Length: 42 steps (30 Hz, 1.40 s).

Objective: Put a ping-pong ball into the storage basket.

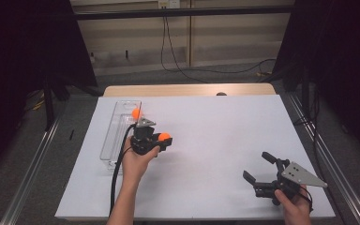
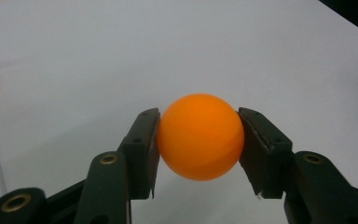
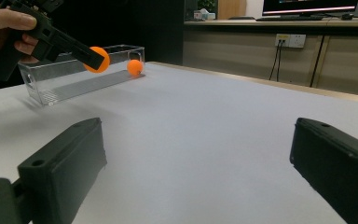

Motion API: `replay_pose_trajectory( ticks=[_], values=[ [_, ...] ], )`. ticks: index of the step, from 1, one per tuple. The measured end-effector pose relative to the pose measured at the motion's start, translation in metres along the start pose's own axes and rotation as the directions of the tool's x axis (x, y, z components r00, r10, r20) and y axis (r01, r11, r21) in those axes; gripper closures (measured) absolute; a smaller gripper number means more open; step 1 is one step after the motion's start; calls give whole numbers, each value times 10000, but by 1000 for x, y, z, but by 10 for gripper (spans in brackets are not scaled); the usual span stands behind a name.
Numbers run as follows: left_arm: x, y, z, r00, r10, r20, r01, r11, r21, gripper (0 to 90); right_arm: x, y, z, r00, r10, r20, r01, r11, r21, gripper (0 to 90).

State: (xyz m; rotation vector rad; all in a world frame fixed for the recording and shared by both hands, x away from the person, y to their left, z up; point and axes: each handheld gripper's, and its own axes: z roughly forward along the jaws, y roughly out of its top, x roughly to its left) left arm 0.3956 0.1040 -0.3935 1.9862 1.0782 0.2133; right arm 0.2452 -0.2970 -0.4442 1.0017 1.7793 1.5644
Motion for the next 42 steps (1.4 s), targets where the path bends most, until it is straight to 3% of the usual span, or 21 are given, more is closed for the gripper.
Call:
replay_pose_trajectory(
  ticks=[42],
  values=[
    [11, 4, -16, 9997, -207, -160, 204, 9996, -175, 508, 1, 0, 0, 10000, 6, 18, -6, 10000, -9, 28]
  ],
)
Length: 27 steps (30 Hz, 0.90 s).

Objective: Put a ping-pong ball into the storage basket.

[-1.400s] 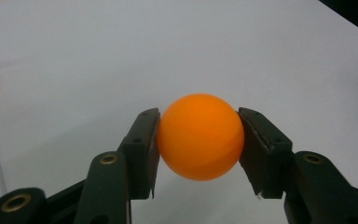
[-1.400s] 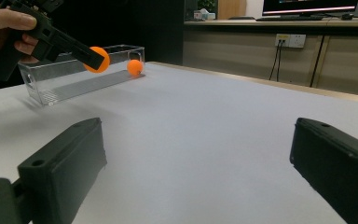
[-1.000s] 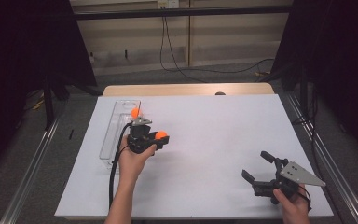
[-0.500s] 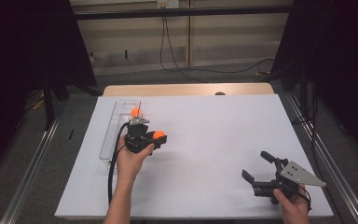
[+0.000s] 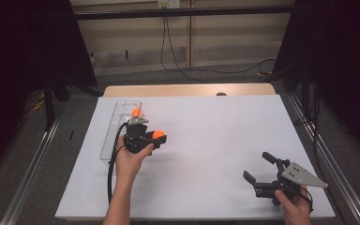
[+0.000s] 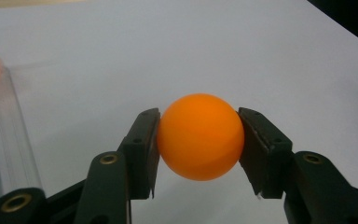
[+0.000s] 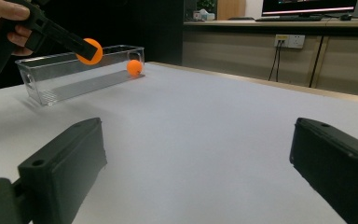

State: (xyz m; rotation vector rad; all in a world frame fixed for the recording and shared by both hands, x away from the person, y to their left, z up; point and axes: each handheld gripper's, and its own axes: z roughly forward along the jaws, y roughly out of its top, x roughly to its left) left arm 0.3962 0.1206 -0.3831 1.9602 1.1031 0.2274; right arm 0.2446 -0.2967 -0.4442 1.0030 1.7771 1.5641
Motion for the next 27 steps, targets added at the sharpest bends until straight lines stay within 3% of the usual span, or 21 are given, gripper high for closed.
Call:
replay_pose_trajectory(
  ticks=[27],
  values=[
    [5, 1, -9, 9998, -148, -92, 146, 9998, -158, 508, -1, 0, -2, 10000, -64, 12, 64, 10000, -33, 29]
  ],
)
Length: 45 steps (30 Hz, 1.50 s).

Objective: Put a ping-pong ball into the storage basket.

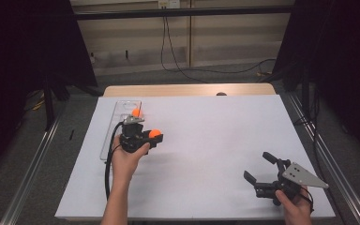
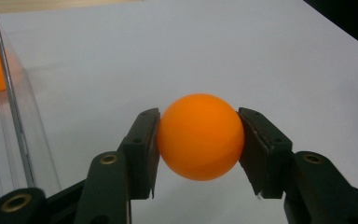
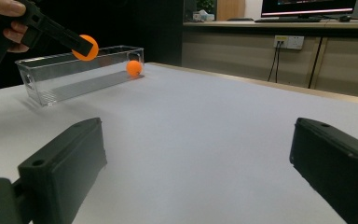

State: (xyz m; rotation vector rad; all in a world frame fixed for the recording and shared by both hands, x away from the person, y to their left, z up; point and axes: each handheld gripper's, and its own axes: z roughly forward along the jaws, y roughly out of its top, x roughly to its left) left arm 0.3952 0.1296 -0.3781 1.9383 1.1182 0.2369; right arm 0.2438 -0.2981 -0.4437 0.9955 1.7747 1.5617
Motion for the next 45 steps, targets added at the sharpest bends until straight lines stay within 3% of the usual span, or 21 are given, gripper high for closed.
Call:
replay_pose_trajectory(
  ticks=[45],
  values=[
    [12, 2, -18, 9993, -128, -337, 118, 9995, -291, 508, 0, 0, 0, 10000, 5, 31, -5, 10000, -19, 29]
  ],
)
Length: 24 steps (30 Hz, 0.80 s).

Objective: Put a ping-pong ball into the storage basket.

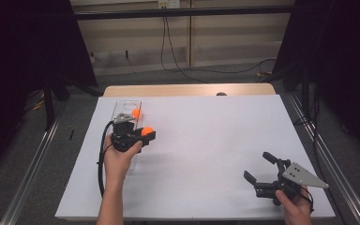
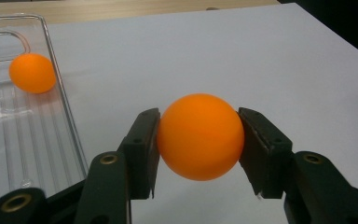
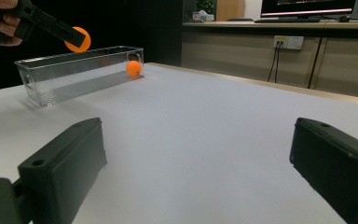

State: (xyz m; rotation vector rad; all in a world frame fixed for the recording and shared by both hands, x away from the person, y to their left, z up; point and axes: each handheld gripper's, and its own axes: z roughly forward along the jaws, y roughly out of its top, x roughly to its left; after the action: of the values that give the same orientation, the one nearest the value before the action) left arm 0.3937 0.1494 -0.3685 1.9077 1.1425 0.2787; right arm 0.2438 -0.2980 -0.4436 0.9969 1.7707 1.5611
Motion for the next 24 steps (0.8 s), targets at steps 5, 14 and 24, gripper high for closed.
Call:
replay_pose_trajectory(
  ticks=[5, 14, 24],
  values=[
    [2, 0, -2, 10000, -19, -70, 19, 10000, -26, 508, 0, 0, 0, 10000, -20, -5, 20, 10000, 7, 29],
    [4, 0, -4, 9998, -36, -191, 35, 10000, -55, 508, 0, 0, 0, 10000, 2, -17, -2, 10000, 20, 29],
    [6, 0, -6, 9995, -22, -306, 19, 9999, -124, 508, 0, 0, 0, 10000, -20, -17, 20, 10000, 5, 29]
  ],
)
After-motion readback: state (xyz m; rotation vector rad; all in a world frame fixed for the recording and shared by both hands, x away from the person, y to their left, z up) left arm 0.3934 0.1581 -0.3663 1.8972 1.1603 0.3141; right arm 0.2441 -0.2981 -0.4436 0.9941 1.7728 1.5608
